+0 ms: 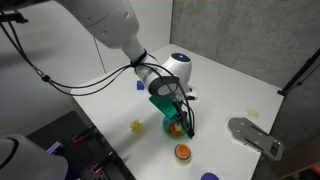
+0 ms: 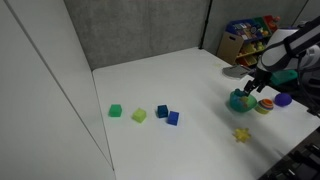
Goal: Take the light blue toy out of the bowl
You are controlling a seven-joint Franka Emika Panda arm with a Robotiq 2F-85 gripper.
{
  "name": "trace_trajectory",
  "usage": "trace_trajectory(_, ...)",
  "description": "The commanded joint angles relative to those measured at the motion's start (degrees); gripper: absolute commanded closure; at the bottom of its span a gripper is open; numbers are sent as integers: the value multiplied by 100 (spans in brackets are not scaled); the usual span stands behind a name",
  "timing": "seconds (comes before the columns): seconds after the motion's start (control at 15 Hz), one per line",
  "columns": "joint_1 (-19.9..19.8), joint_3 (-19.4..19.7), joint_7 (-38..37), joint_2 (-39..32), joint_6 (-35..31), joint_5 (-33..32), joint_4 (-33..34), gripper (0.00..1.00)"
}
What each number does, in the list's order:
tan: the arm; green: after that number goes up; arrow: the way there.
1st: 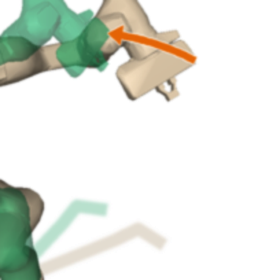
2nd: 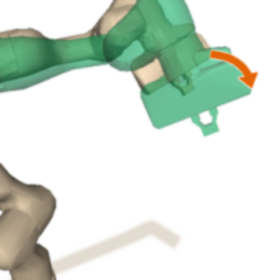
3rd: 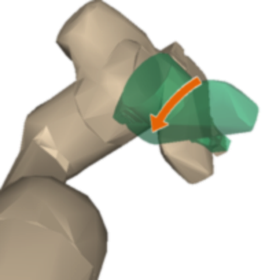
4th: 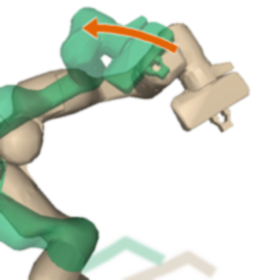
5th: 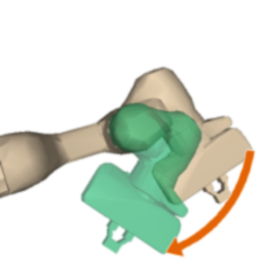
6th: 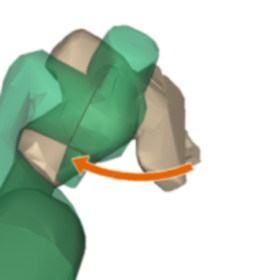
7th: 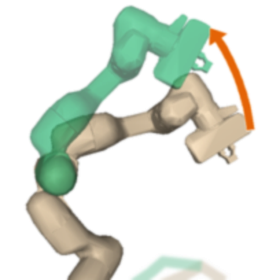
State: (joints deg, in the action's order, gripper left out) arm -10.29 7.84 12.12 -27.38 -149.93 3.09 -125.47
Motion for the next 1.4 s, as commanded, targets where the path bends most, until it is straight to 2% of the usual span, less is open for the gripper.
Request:
trace_trajectory(0.0, -179, -216, -111, -791, 30, 41, 649, 0)
trace_trajectory(0.2, -185, -255, -171, -1228, 15, -16, 943, 0)
trace_trajectory(0.27, -186, -263, -185, -1334, 31, -25, 1030, 18)
trace_trajectory(0.33, -181, -263, -196, -1411, 44, -35, 1099, 27)
trace_trajectory(0.8, -149, -291, -214, -1341, 246, -45, 1217, 83)
trace_trajectory(0.93, -119, -284, -236, -1197, 384, -56, 1178, 94)
trace_trajectory(1.0, -96, -274, -251, -1112, 469, -68, 1146, 91)
trace_trajectory(1.33, 2, -283, -219, -488, 838, -109, 869, 91)
